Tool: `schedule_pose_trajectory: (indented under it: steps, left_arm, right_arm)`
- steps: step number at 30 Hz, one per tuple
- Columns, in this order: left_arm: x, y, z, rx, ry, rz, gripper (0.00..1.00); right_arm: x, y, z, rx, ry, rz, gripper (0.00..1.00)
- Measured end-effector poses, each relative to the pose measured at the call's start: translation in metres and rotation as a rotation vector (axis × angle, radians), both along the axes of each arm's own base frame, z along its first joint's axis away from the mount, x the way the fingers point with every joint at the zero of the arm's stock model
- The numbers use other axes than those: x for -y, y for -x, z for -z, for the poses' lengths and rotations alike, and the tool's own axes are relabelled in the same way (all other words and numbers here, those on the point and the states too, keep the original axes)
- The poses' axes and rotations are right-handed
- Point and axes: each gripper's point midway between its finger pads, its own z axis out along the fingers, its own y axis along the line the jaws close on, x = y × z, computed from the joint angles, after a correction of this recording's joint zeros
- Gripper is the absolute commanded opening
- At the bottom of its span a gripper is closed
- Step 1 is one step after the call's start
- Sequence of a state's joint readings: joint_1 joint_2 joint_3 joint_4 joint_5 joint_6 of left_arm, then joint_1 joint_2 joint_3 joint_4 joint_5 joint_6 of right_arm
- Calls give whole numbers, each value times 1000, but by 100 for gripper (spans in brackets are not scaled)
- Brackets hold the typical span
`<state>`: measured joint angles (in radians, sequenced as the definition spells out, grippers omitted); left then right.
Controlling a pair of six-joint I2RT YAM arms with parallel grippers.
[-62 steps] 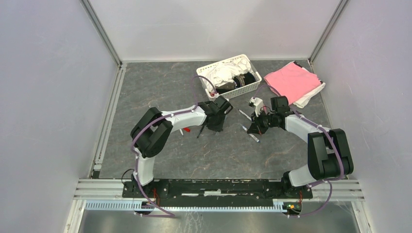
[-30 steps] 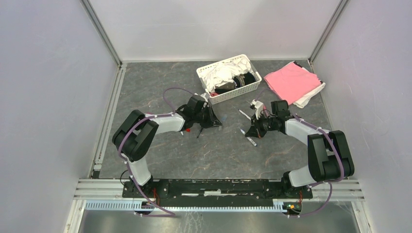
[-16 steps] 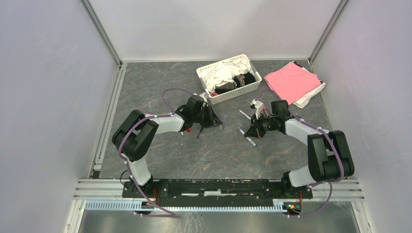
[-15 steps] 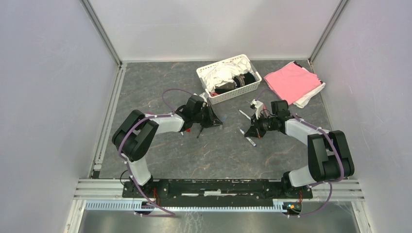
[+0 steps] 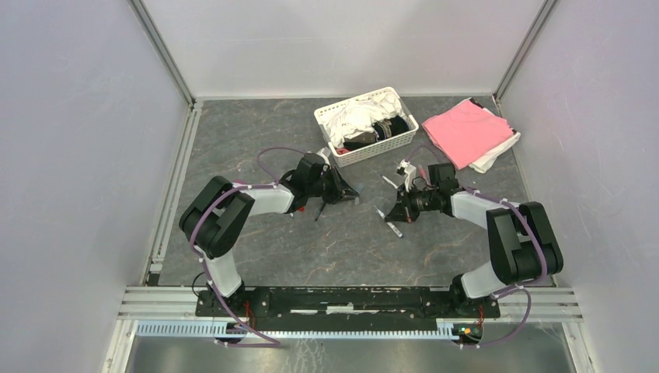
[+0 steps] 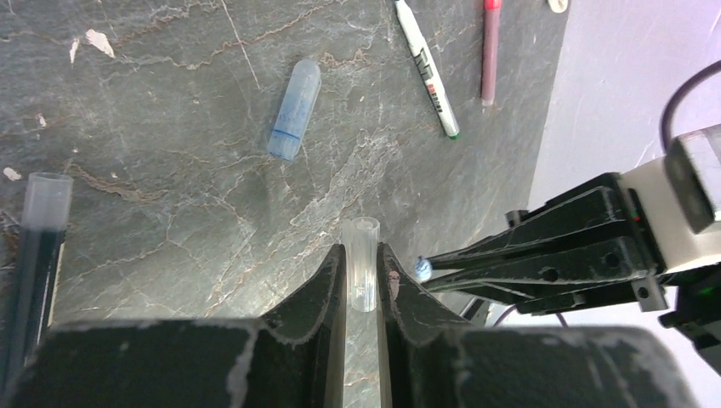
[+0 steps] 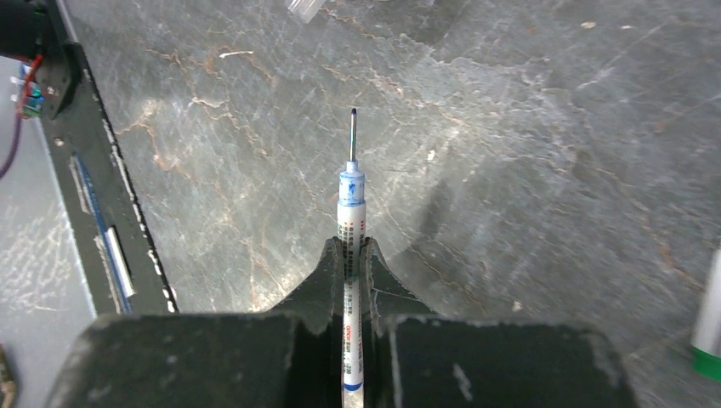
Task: Insert the pens into the pen caps
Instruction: Pick up the pen cap from the center of the board, then insert the pen cap onto the pen.
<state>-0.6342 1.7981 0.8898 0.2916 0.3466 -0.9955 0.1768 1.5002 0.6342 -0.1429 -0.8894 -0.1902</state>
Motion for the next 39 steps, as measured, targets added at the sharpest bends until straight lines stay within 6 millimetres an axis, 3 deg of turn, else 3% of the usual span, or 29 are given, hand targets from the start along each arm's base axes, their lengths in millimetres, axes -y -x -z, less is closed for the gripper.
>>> schedule_pose_trajectory:
  steps: [12,20,39]
  left_arm:
    - [-3,5,6,-52,47,-54,10]
    - [-4,7,8,-68,54,-65,10]
    - [-3,1,5,-58,85,-106,10]
  right_arm:
    - [-31,10,10,-166,-96,44,0]
    - [-46,8,2,-194,-153,54,0]
    - [-58,15,0,-250,-179,41,0]
